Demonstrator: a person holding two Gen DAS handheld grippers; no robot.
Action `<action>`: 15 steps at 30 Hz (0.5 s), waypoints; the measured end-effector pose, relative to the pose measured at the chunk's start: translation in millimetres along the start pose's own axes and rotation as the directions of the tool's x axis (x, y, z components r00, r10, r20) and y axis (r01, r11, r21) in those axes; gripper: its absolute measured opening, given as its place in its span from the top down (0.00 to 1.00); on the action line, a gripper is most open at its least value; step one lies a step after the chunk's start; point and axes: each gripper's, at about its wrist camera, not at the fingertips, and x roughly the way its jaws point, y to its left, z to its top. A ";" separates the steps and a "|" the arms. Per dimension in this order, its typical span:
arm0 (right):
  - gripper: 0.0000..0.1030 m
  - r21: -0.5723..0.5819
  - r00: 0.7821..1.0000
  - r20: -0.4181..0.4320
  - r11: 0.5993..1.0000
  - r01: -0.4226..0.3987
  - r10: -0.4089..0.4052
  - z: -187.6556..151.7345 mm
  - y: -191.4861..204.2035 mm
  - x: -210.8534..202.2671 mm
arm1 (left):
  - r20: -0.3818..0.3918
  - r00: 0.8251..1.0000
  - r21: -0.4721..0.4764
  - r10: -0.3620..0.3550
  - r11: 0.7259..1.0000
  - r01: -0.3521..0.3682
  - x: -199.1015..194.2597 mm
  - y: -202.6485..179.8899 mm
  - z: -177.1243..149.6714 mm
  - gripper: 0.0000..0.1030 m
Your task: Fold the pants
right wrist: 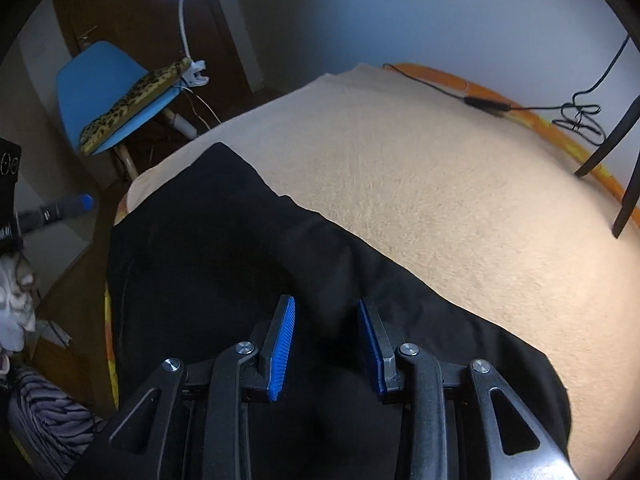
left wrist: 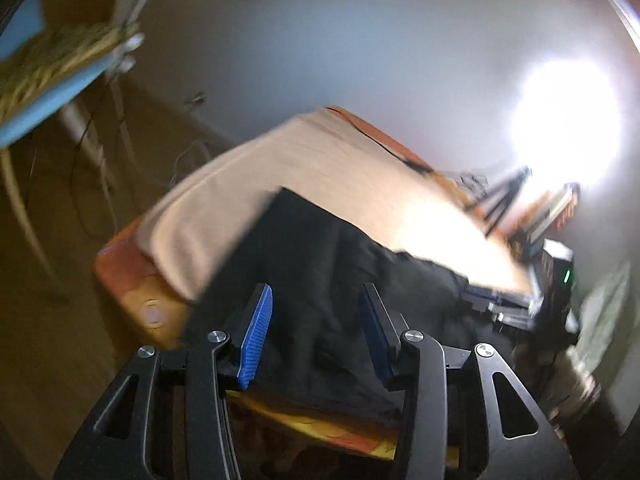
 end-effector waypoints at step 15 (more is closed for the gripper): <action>0.66 0.021 0.996 -0.061 0.998 0.064 -0.063 6.6 9.1 16.3 | -0.095 0.995 -0.138 0.015 0.990 -0.029 19.2 66.6 -17.5 0.58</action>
